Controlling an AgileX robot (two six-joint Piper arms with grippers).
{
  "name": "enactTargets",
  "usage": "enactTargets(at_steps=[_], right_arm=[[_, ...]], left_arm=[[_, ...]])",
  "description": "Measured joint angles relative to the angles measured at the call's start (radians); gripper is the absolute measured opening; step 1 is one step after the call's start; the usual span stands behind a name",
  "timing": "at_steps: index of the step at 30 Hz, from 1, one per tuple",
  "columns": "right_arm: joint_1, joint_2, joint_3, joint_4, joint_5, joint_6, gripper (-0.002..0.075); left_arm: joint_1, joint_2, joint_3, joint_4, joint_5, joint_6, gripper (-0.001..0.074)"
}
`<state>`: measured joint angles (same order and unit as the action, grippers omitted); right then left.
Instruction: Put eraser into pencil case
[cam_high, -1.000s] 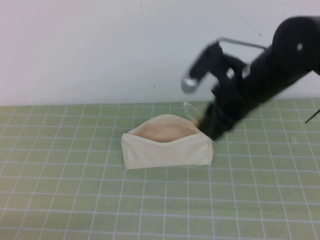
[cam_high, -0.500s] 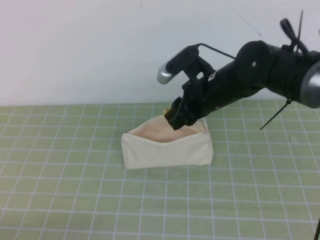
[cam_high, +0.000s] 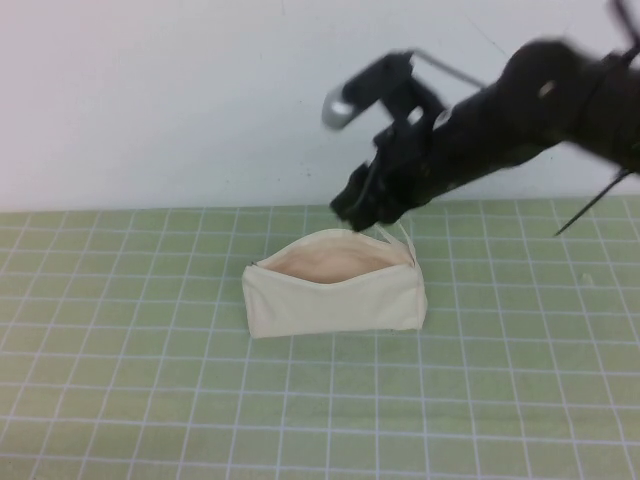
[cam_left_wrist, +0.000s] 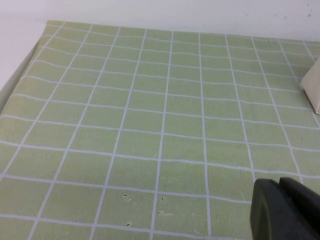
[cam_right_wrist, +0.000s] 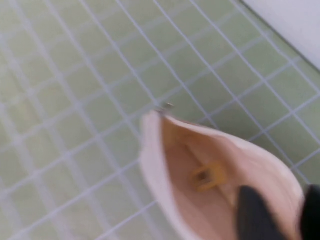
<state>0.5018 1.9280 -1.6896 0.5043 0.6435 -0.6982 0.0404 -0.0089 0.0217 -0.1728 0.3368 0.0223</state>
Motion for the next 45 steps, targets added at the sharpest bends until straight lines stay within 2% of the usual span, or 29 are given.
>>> enactTargets(at_steps=[2,3,7,13,22,31,35,45], right_arm=[[-0.006,-0.070,0.000,0.000,0.053,0.036,0.0113],[-0.014,-0.098,0.000,0.000,0.079,0.063,0.0074],[-0.048,-0.250,0.039,0.000,0.122,0.111,0.0016],[-0.057,-0.567,0.293,-0.006,0.088,0.119,0.0004],[-0.057,-1.103,0.746,-0.004,-0.119,0.119,0.0001],[-0.057,-1.565,1.110,-0.154,-0.263,0.119,0.0000],[-0.057,-1.644,1.226,-0.196,-0.398,0.119,0.0000],[-0.059,-1.648,1.499,-0.175,-0.704,0.122,0.0000]], left_arm=[[0.000,0.000,0.000,0.000,0.000,0.000,-0.0004],[0.000,0.000,0.000,0.000,0.000,0.000,-0.0004],[0.000,0.000,0.000,0.000,0.000,0.000,-0.0004],[0.000,0.000,0.000,0.000,0.000,0.000,-0.0004],[0.000,0.000,0.000,0.000,0.000,0.000,-0.0004],[0.000,0.000,0.000,0.000,0.000,0.000,-0.0004],[0.000,0.000,0.000,0.000,0.000,0.000,-0.0004],[0.000,0.000,0.000,0.000,0.000,0.000,-0.0004]])
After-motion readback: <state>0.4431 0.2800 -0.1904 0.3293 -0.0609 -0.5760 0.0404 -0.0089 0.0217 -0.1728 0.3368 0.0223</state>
